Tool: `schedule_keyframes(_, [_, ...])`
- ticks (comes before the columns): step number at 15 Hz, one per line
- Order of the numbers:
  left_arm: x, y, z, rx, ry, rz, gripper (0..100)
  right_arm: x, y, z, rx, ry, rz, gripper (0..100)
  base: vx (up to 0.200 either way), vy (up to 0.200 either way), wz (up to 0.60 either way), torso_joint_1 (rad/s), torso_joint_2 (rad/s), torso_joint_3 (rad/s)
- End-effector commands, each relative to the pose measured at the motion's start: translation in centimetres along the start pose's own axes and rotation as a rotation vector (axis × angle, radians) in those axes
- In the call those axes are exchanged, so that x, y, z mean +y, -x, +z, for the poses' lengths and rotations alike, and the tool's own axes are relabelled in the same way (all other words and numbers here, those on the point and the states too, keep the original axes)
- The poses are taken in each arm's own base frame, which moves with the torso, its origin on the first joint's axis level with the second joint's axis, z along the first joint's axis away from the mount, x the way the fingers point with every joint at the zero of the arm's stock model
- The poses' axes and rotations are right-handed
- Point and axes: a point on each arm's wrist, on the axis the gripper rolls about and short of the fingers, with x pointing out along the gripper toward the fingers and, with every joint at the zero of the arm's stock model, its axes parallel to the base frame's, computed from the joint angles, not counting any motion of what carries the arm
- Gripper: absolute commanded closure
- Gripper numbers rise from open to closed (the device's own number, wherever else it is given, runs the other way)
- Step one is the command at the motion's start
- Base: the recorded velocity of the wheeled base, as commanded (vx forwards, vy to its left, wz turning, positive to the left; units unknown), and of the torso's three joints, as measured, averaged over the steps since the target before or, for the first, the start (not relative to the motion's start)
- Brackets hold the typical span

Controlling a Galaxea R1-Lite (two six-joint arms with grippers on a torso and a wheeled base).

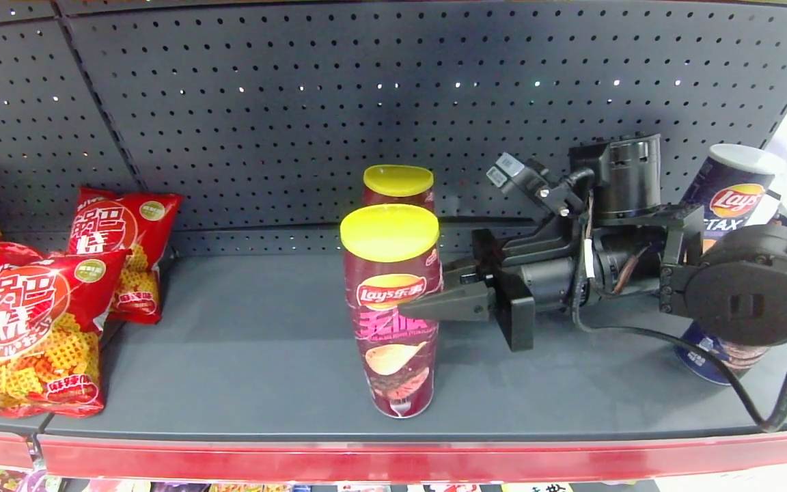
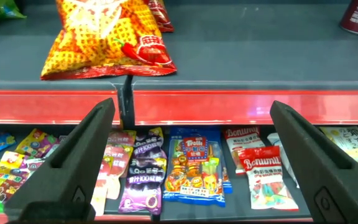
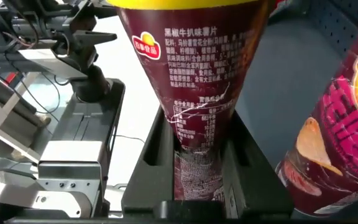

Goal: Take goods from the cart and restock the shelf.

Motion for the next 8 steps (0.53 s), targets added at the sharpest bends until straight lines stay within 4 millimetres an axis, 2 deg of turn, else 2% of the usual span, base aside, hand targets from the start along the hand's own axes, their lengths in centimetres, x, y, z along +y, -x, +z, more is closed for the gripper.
schedule_keyframes(1, [0.0, 0.0, 0.0, 0.003, 0.0, 0.0, 0, -0.1, 0.0, -0.3, 0.003, -0.004, -0.001, 100, 0.0, 0.0, 0.0, 0.0, 0.0, 0.0])
schedule_keyframes(8, [0.0, 0.0, 0.0, 0.001, 0.0, 0.0, 0, -0.2, 0.0, -1.9, 0.01, -0.02, -0.008, 100, 0.0, 0.0, 0.0, 0.0, 0.0, 0.0])
